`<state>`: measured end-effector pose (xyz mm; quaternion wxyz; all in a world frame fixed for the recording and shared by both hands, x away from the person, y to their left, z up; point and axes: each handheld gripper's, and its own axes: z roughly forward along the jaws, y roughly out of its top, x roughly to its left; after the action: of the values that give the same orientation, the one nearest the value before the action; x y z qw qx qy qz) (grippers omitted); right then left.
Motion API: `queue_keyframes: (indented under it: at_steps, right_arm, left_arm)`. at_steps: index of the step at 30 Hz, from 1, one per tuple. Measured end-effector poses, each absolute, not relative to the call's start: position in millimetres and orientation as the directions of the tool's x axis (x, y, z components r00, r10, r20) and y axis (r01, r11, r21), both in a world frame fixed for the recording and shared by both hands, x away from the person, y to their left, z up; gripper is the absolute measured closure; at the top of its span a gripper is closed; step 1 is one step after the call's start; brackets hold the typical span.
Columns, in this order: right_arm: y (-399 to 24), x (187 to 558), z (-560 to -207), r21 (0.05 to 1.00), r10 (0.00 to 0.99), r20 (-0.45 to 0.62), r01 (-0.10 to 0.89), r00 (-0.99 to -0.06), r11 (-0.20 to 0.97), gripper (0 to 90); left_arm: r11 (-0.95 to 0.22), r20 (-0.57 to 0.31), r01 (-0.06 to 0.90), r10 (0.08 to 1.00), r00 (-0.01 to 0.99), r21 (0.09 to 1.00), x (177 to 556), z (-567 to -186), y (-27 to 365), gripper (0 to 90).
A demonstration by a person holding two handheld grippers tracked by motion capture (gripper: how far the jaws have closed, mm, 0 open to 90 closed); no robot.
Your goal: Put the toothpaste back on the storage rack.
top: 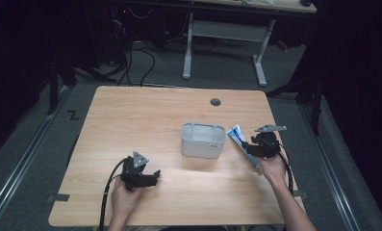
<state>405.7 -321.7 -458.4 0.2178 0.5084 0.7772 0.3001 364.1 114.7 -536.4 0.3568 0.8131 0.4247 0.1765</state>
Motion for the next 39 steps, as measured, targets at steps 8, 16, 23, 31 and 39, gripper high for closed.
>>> queue_keyframes:
  at_steps: [8, 16, 23, 31, 39]
  right_arm:
    - [-313.3, 426.1, -461.1, 0.644, 0.915, -0.075, 0.681, -0.396, 0.347, 46.7]
    - [-295.8, 448.7, -474.0, 0.593, 0.909, -0.1, 0.709, -0.404, 0.381, 44.7]
    - [-293.6, 458.5, -481.9, 0.542, 0.91, -0.125, 0.74, -0.396, 0.397, 44.2]
    - [-288.7, 472.0, -491.9, 0.48, 0.909, -0.154, 0.775, -0.387, 0.411, 45.2]
    - [-292.9, 477.5, -496.4, 0.453, 0.912, -0.171, 0.792, -0.374, 0.41, 50.3]
  left_arm:
    - [-0.385, -0.016, 0.564, 0.816, 0.578, 0.73, 364.2, -536.4, 114.7, 16.5]
    - [-0.385, -0.016, 0.563, 0.816, 0.578, 0.731, 364.1, -536.5, 114.4, 16.4]
    - [-0.387, -0.018, 0.563, 0.813, 0.582, 0.731, 364.1, -536.4, 114.5, 16.4]
    - [-0.39, -0.017, 0.56, 0.81, 0.586, 0.731, 364.0, -536.4, 114.3, 16.4]
    - [-0.39, -0.017, 0.56, 0.81, 0.586, 0.731, 364.0, -536.4, 114.4, 16.4]
